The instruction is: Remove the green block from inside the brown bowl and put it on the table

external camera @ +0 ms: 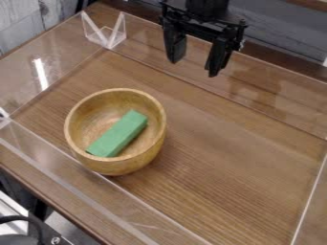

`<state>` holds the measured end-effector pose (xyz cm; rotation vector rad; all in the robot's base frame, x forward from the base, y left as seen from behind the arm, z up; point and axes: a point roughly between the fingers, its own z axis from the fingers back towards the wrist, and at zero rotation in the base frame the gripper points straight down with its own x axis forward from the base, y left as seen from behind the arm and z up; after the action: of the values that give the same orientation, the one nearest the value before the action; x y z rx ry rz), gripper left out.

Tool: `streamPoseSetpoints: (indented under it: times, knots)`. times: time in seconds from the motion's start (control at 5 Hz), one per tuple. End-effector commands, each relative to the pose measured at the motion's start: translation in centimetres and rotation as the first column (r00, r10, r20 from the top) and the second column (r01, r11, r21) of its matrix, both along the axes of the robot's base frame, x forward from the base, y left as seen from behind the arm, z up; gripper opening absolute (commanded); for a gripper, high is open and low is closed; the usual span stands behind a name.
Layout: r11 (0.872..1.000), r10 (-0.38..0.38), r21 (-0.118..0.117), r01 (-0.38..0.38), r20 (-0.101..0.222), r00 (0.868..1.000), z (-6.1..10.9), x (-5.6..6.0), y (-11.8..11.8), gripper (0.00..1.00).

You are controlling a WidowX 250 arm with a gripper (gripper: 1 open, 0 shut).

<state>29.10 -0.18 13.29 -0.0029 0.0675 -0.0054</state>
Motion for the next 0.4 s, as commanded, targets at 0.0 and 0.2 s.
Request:
streamPoseSetpoints:
  times: [0.0,0.2]
  knots:
    - [1.0,0.003,-0.003,-0.003,-0.006,1.0,-0.5,-0.7,1.4,1.0]
    - [1.0,-0.001,-0.007,0.001,-0.028,1.0,-2.1,-2.1,3.8,1.0]
